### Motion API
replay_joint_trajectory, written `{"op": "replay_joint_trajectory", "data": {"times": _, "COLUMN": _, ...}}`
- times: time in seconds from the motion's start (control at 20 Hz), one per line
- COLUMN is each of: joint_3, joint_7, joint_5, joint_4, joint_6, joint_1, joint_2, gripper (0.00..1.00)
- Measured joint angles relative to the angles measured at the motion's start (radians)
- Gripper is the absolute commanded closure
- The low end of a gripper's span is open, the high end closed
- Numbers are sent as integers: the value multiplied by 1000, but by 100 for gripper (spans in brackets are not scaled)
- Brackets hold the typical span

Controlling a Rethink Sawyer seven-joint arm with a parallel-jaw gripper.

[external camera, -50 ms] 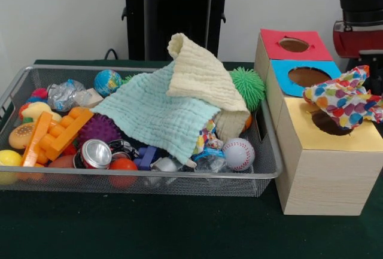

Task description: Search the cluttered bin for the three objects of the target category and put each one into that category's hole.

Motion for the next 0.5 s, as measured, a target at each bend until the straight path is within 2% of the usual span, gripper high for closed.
{"op": "replay_joint_trajectory", "data": {"times": 0.5, "joint_3": 0, "joint_7": 0, "joint_5": -93, "joint_4": -56, "joint_6": 0, "joint_1": 0, "joint_2": -5, "gripper": 100}}
